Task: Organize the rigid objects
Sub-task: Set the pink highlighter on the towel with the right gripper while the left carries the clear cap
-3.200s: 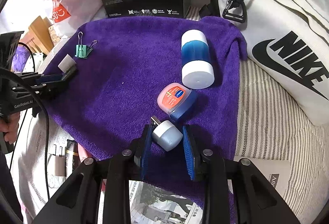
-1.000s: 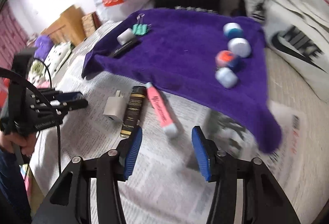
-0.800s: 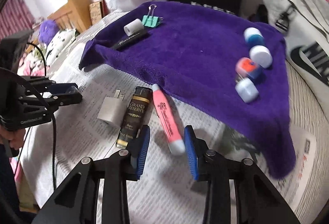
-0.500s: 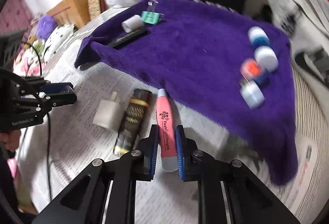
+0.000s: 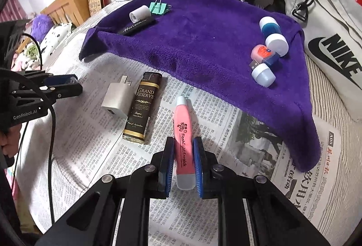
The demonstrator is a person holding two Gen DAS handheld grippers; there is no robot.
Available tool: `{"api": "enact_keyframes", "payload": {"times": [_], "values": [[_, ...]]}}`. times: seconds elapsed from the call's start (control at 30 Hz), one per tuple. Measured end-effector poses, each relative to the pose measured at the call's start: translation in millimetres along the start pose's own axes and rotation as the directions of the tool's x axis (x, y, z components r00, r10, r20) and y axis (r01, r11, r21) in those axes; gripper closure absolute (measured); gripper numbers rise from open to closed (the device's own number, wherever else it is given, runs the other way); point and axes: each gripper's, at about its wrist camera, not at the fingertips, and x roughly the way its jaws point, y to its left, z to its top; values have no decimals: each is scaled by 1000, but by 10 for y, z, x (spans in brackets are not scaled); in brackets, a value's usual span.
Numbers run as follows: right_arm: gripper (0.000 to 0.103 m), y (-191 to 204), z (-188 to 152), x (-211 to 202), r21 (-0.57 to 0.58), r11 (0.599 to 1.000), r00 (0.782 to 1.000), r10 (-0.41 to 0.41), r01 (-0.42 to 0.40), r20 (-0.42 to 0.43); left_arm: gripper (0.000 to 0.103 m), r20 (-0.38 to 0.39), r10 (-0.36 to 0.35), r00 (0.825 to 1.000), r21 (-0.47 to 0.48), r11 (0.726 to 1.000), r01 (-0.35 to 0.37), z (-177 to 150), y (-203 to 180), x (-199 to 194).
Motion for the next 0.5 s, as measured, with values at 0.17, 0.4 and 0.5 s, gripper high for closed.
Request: {"api": "enact_keyframes", "payload": {"times": [0.17,0.4,0.5], "values": [[88,-98,33,10,46,998,999,51,-51,5,77,-12,-9,1000,-19,1000,9,22,13,6],[88,-194,-41,-218,80,994,997,75,-78,33,78,-4,-43,999,-42,998,42,57,61,-104],[88,-245,-51,-308,92,993,996,72,-75,44,78,8,-46,999,-40,998,47,105,48,-178]]}}
